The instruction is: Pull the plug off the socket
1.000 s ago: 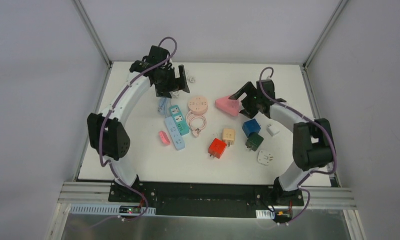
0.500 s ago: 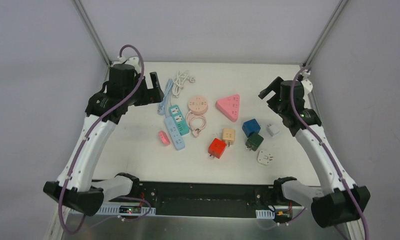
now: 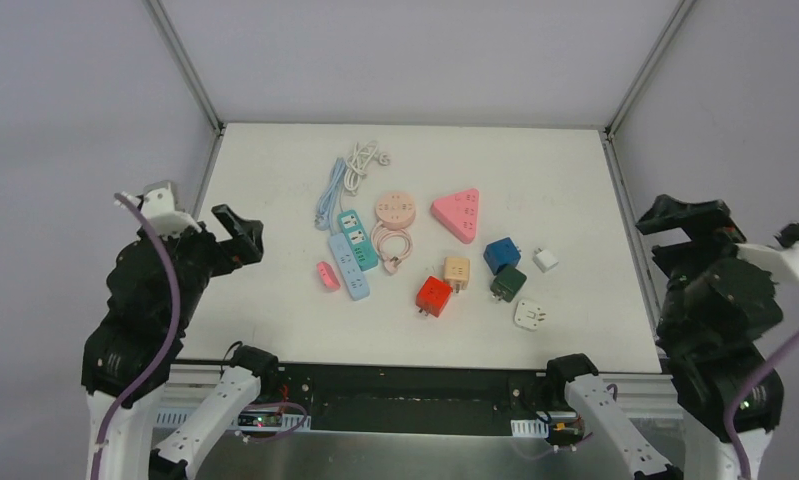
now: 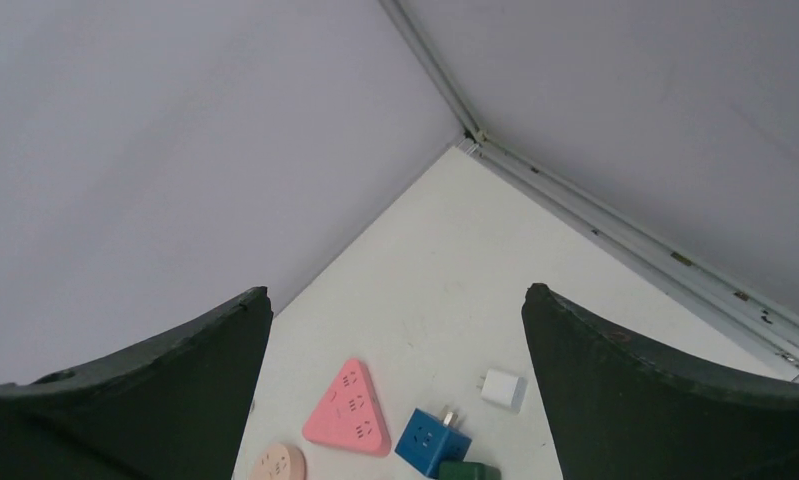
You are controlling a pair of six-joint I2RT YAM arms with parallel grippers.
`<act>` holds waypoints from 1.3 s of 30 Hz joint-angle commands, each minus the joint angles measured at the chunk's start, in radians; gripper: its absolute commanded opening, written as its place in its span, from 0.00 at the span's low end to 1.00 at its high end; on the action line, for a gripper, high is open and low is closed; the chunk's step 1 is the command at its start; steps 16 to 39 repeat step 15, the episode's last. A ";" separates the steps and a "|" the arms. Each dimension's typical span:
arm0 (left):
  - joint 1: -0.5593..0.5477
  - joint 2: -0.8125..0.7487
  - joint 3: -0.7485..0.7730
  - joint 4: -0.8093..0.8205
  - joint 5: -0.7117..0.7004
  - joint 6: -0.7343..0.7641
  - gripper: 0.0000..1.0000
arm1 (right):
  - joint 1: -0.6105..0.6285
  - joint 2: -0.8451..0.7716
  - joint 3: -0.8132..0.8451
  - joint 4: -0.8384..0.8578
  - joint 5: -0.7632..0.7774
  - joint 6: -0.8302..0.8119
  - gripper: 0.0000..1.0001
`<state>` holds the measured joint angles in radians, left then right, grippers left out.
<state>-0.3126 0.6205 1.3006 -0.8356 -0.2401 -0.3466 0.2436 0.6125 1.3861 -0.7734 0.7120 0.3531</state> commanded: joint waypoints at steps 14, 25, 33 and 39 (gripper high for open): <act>0.003 -0.142 0.067 -0.168 -0.173 -0.009 0.99 | -0.003 -0.093 0.114 -0.081 0.128 -0.134 0.99; 0.003 -0.141 0.068 -0.174 -0.173 -0.007 0.99 | -0.004 -0.093 0.116 -0.084 0.127 -0.131 0.99; 0.003 -0.141 0.068 -0.174 -0.173 -0.007 0.99 | -0.004 -0.093 0.116 -0.084 0.127 -0.131 0.99; 0.003 -0.141 0.068 -0.174 -0.173 -0.007 0.99 | -0.004 -0.093 0.116 -0.084 0.127 -0.131 0.99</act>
